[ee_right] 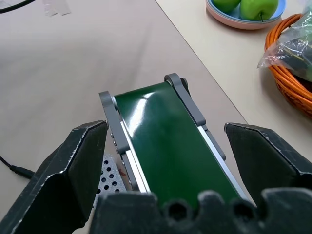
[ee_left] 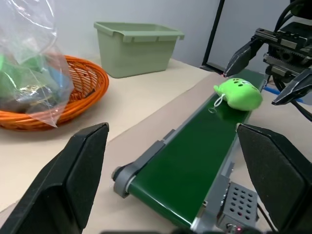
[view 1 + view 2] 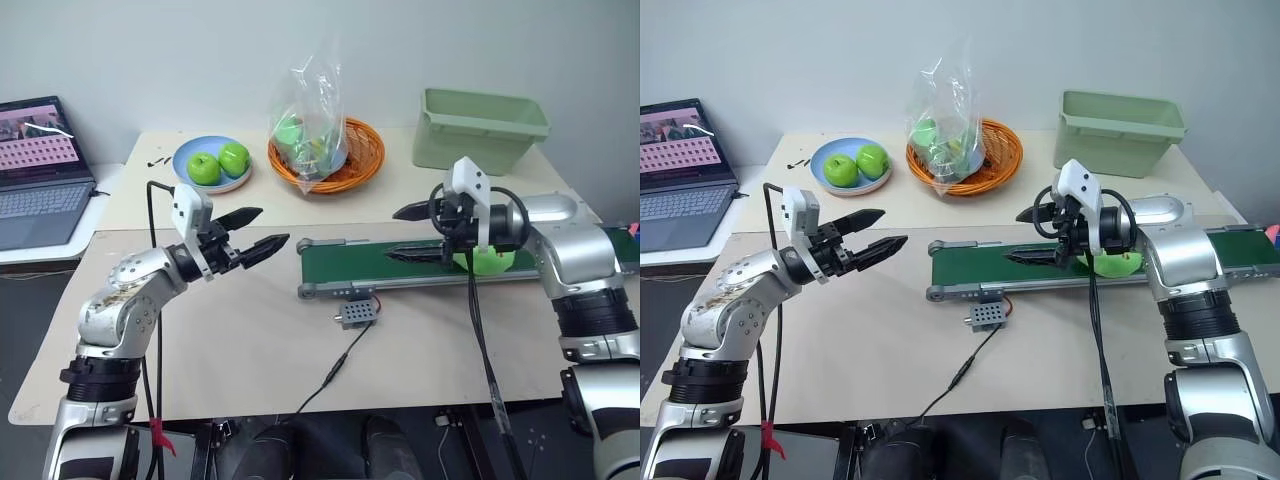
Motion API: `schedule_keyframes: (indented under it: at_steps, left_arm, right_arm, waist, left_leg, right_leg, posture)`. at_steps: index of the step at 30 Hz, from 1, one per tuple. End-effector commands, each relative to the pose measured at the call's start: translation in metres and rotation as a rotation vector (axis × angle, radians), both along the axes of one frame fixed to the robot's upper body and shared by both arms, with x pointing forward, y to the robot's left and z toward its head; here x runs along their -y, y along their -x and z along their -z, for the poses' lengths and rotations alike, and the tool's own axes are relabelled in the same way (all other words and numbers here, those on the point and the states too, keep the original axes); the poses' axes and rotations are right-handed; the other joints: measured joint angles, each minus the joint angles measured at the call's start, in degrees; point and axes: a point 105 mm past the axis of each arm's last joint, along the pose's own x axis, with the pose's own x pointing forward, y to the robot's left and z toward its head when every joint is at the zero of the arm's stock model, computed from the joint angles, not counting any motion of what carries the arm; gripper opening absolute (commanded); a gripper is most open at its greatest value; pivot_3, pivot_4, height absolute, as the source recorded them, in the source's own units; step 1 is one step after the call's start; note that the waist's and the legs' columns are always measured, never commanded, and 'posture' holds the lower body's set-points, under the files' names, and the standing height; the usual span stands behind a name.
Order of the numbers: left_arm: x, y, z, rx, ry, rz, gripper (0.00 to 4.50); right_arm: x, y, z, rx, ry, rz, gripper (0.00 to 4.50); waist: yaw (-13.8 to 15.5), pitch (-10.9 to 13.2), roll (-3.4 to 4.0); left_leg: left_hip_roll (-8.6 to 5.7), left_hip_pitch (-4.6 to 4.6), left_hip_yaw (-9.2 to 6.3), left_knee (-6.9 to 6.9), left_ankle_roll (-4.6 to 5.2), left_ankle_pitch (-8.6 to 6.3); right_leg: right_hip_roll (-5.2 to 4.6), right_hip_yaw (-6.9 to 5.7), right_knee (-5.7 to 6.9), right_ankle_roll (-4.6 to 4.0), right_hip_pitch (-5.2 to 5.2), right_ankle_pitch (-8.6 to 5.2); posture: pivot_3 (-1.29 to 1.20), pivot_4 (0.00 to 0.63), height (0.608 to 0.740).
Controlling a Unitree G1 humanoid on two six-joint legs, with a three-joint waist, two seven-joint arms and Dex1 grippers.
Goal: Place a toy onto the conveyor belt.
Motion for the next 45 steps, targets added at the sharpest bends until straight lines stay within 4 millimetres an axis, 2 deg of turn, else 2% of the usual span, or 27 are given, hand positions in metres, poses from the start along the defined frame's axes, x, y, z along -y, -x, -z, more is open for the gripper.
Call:
schedule_keyframes:
  at_steps: [1, 6, 17, 45]
  left_arm:
    - [0.002, 0.004, -0.016, 0.025, 0.025, 0.024, 4.46]
    - [0.006, 0.008, -0.009, -0.034, 0.002, 0.046, 4.46]
    - [0.006, 0.003, -0.012, -0.041, -0.006, 0.03, 4.46]
    - [0.01, 0.004, -0.01, -0.057, 0.0, 0.04, 4.46]
  right_arm:
    - [-0.008, 0.005, -0.017, 0.062, -0.023, -0.047, 4.5]
    - [-0.007, 0.005, -0.022, 0.066, -0.048, -0.044, 4.5]
    - [-0.005, 0.002, -0.027, 0.083, -0.071, -0.032, 4.5]
    - [-0.007, 0.003, -0.026, 0.077, -0.061, -0.039, 4.5]
  waist:
    - [-0.04, 0.0, 0.0]
    - [0.08, 0.0, 0.0]
    - [0.03, 0.0, 0.0]
    - [0.06, 0.0, 0.0]
  left_leg:
    - [0.0, 0.0, 0.0, 0.0, 0.0, 0.0]
    - [0.0, -0.01, 0.0, 0.0, 0.0, 0.0]
    - [0.0, 0.0, -0.01, 0.0, -0.01, 0.0]
    - [0.0, -0.01, -0.01, -0.01, -0.01, 0.0]
  right_leg:
    - [0.0, 0.0, 0.0, 0.0, 0.0, 0.0]
    - [0.0, 0.0, 0.0, 0.0, 0.0, 0.0]
    - [0.0, 0.0, 0.0, 0.0, 0.0, 0.0]
    - [0.0, 0.01, -0.01, 0.0, 0.0, 0.0]
  posture:
    - [0.0, 0.15, 0.74]
    - [0.0, 0.15, 0.74]
    - [0.0, 0.15, 0.74]
    - [0.0, 0.15, 0.74]
